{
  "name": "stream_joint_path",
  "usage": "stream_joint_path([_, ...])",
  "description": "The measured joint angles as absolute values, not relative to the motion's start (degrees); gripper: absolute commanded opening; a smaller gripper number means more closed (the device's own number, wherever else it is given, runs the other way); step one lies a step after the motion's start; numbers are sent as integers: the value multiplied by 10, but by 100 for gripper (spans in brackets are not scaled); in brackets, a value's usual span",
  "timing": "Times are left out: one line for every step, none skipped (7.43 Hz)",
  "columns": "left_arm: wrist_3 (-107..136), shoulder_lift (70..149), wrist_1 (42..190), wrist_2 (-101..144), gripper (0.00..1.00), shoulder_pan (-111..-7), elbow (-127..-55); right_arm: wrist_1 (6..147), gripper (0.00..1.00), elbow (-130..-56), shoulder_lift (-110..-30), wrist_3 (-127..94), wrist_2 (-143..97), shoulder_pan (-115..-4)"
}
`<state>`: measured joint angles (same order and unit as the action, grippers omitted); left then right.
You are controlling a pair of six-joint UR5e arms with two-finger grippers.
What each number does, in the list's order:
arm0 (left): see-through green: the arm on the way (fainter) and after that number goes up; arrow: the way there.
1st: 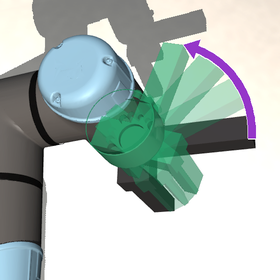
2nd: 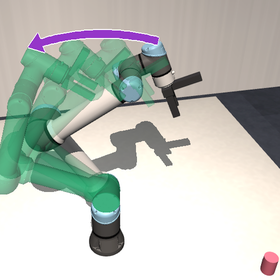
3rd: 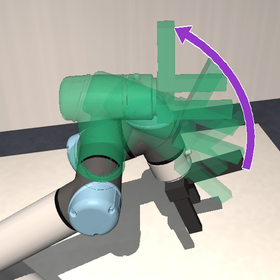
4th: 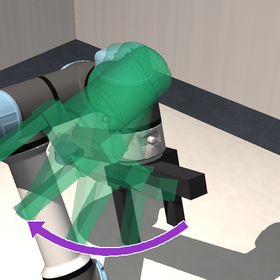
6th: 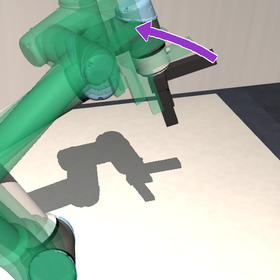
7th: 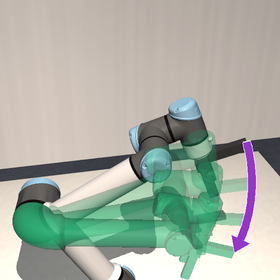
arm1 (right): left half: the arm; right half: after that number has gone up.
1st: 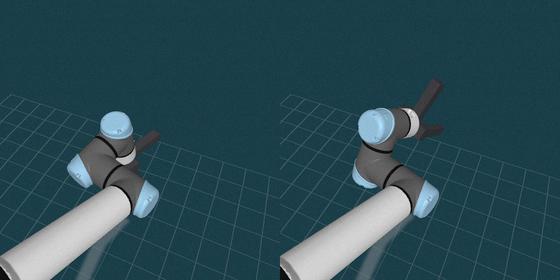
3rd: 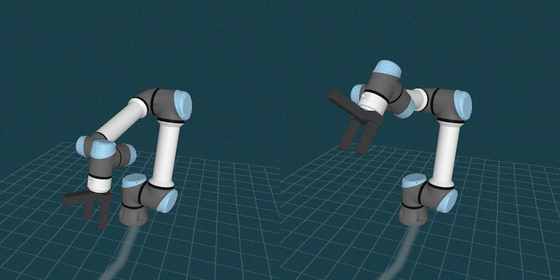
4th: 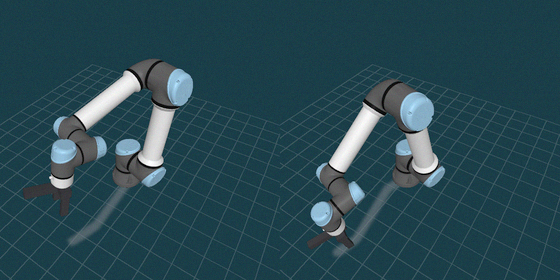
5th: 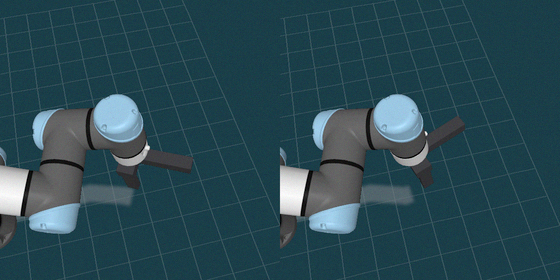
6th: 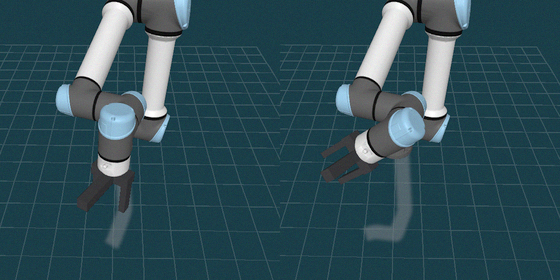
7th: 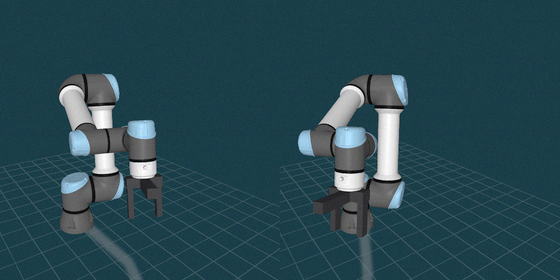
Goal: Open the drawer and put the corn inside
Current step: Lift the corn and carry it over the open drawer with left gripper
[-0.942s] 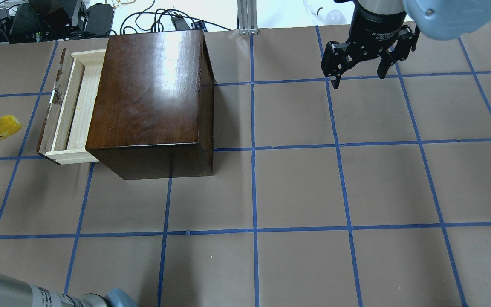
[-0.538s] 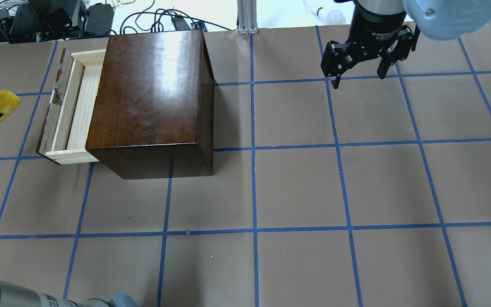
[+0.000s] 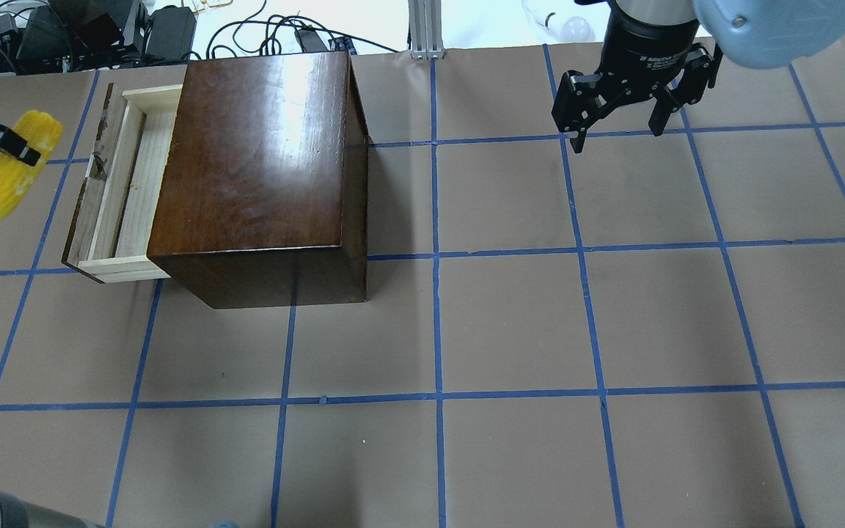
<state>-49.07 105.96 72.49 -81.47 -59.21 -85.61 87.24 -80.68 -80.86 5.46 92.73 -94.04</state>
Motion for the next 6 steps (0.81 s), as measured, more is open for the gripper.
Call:
stream_joint_path([-415,1065,726,-815,0,-615,-851,873,100,-807,-809,55,927,-940])
stream_joint_path([-345,1071,726,-817,0,-634,-849,873,100,-807,-809,55,927,-940])
stream_joint_path([-288,1078,724,-821,0,-648,-848,872,100,-807,-809,55,927,-940])
stream_joint_path([-245,1085,723,-825,0,-658,-846,873,100,-807,-809,55,927,-940])
stream_joint_path([-212,1091,722,-827,0,-665,-844,873,100,-807,-809,55,927,-940])
stream_joint_path([-188,1098,721,-828,0,-672,-843,873,100,-807,-809,55,927,-940])
